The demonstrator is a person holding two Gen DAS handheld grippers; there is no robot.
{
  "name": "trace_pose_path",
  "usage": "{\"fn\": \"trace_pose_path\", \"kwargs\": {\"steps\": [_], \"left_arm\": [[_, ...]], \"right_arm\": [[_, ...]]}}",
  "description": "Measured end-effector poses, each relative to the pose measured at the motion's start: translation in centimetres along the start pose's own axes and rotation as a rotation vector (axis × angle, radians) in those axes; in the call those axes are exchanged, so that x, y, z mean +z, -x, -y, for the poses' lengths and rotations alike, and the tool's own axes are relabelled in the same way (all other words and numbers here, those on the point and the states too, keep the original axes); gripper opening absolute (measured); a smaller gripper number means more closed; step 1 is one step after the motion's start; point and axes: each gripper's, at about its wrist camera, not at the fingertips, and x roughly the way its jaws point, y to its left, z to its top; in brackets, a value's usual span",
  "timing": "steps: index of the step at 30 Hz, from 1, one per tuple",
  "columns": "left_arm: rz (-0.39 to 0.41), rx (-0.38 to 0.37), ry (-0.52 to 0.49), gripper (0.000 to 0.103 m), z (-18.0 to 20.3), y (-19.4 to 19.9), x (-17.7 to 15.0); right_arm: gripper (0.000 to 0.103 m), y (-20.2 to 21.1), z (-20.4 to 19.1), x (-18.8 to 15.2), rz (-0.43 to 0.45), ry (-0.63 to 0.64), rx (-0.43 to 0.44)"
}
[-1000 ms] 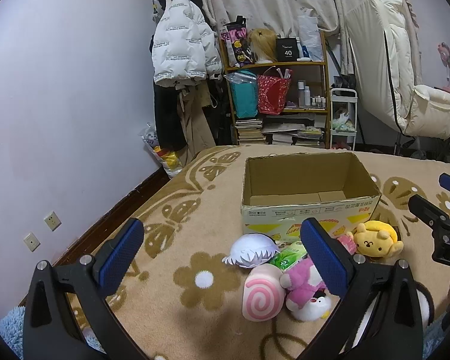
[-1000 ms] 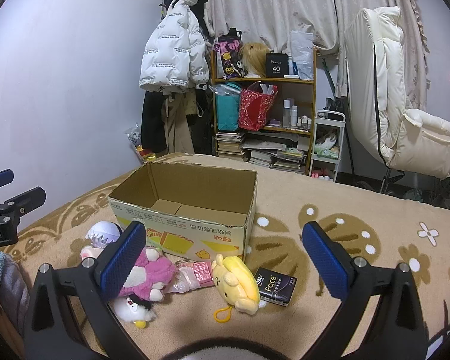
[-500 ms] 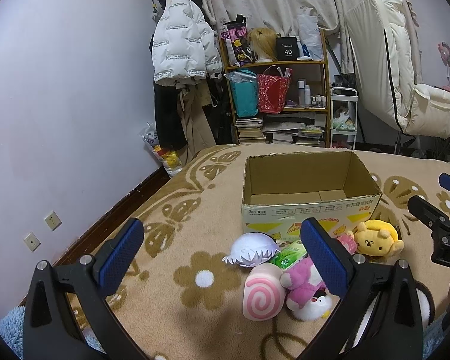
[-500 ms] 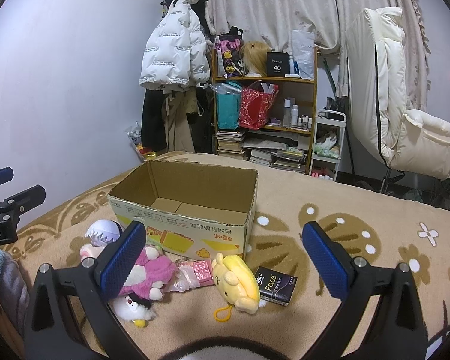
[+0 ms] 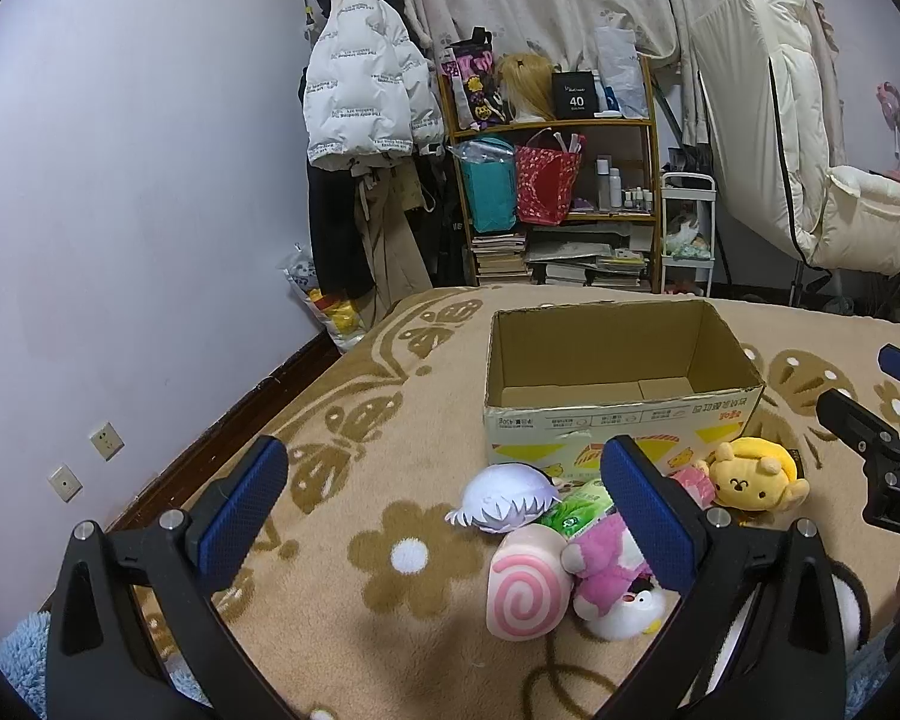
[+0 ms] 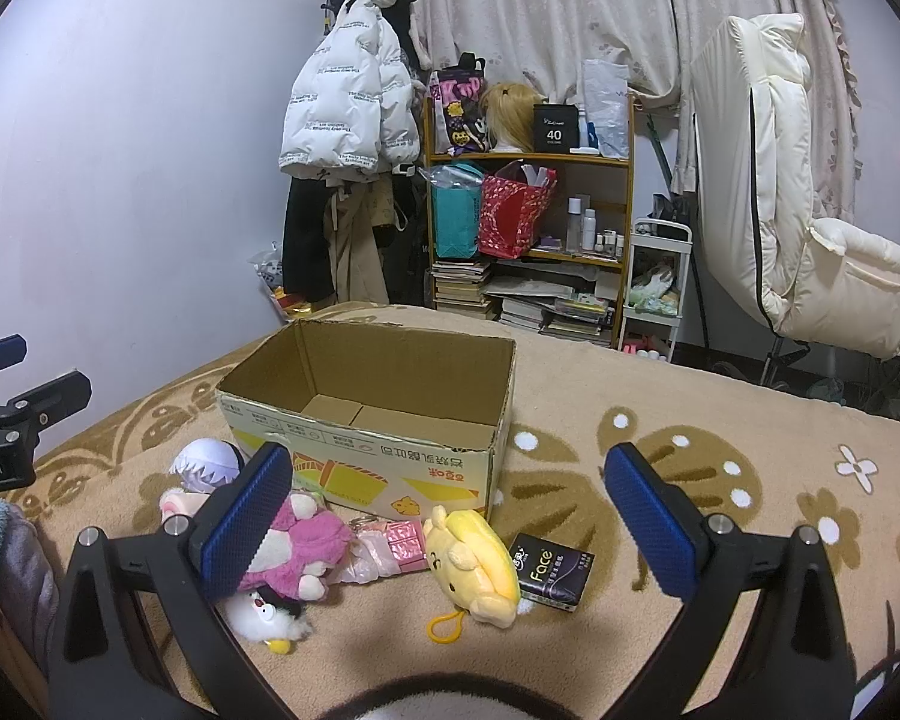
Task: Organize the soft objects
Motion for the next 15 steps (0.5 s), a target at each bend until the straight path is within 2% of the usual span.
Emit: {"fn": "trace_pose_path", "kwargs": {"steps": [15], "left_arm": [[-0.002,0.002,-0.003,0.103,0.04,-0.10,-0.13]], "right_arm": [[0.103,-0.17,-0.03,-0.07,-0.011,-0.003,0.003]]}}
